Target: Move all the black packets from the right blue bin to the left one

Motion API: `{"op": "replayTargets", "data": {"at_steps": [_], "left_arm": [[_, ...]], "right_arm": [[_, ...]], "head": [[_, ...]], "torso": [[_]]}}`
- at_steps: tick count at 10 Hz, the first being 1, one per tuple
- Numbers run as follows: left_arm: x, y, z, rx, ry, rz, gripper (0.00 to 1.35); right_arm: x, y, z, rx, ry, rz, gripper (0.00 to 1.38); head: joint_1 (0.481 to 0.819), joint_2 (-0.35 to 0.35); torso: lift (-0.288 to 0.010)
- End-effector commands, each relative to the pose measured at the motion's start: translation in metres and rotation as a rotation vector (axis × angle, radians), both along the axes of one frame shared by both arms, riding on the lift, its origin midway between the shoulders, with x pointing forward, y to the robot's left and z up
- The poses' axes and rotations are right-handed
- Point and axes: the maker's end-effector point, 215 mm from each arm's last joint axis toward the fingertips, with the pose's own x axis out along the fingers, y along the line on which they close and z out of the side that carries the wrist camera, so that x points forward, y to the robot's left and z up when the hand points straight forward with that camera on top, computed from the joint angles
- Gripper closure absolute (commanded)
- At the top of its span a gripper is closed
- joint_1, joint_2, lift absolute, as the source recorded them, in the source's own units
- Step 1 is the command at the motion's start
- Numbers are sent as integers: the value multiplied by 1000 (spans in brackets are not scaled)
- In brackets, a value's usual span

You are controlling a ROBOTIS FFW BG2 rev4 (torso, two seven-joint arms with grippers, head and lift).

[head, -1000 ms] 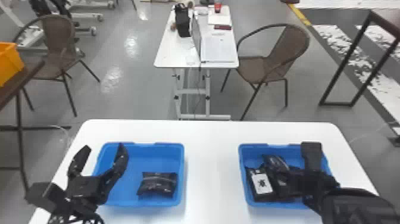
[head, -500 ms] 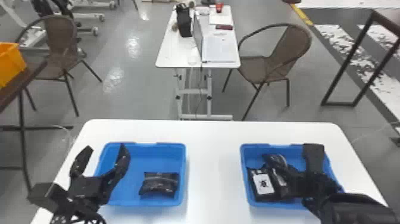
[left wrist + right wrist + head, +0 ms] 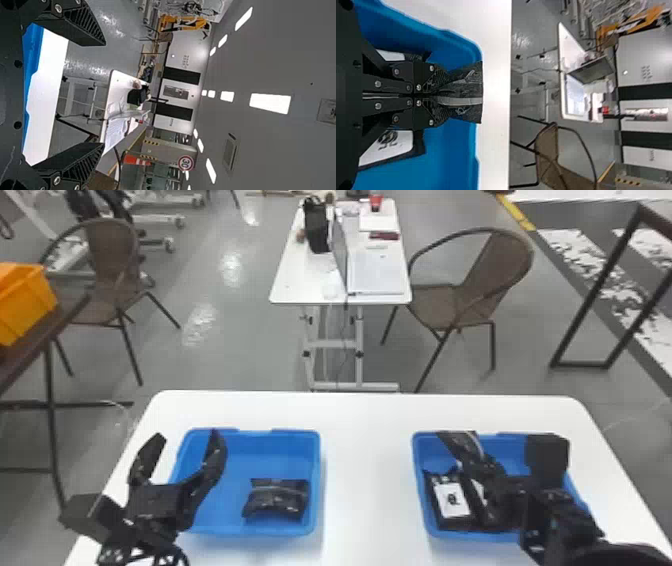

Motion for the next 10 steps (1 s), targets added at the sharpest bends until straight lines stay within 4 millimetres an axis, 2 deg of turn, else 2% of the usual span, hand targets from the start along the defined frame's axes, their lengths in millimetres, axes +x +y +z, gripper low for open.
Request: {"op": "replayTargets", "data": {"at_steps": [1,2,4,5,6,7,9,10], "left_arm": [[1,-4,-2,-25,6,-4,127],[3,-6,-2,-38,7,-6,127],[7,-13,-4,-69,19,-18,124],[12,-20,-3,-124,18,-27,122],[18,-29,5,-185,6,-40,122],[28,-39,20,-240,-12,-61,122],[45,-58,55,-282,-39,-114,122],[52,-72,63,-302,-22,-148,122]], "right_arm": [[13,37,51,69,-171,113,1184],[25,63,85,145,-297,181,1188],[40,109,130,235,-424,286,1193],[44,134,146,255,-479,355,1193],[45,156,151,276,-501,413,1193],[44,171,147,286,-512,463,1193],[45,201,119,289,-458,557,1194],[46,215,116,285,-447,607,1199]], "head": [[695,57],[695,92],[695,144],[695,154],[695,175],[695,193],[695,207],[695,210]], "torso": [[0],[0],[0],[0],[0],[0],[0],[0]]}}
